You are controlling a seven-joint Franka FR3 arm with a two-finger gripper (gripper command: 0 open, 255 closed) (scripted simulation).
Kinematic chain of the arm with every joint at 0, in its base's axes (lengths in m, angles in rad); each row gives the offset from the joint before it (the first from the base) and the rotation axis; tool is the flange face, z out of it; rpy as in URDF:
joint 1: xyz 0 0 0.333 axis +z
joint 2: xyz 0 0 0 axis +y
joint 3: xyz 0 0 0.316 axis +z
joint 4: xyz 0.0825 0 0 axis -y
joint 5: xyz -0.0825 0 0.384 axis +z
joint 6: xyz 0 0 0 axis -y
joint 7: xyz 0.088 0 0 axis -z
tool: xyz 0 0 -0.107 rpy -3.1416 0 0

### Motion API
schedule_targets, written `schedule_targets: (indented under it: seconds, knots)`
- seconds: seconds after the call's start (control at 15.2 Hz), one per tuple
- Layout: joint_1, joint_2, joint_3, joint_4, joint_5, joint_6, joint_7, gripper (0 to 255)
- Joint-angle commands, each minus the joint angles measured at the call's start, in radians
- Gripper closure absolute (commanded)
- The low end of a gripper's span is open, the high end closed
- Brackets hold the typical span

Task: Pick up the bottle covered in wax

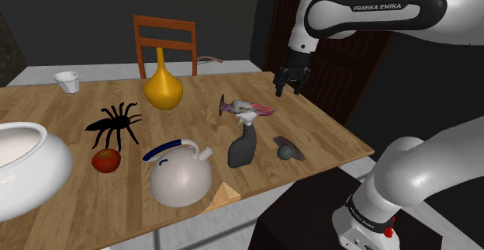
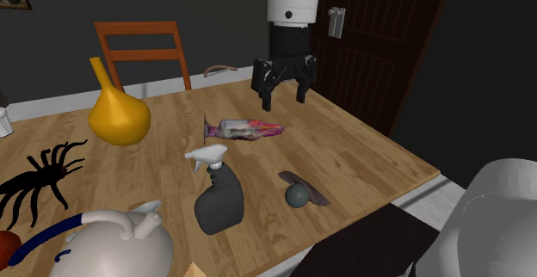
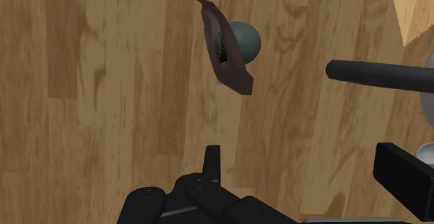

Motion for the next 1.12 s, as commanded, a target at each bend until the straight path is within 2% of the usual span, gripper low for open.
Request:
schedule_targets:
  seconds: [0.0, 0.53, 1.06]
  knots:
    - [0.001, 0.074, 0.015, 0.041, -0.003, 0.033, 0.027, 0]
    - [0.002, 0.395, 0.057, 0.269, -0.045, 0.118, 0.135, 0]
    - [0.019, 0.729, 0.066, 0.593, -0.109, 0.113, 0.236, 0]
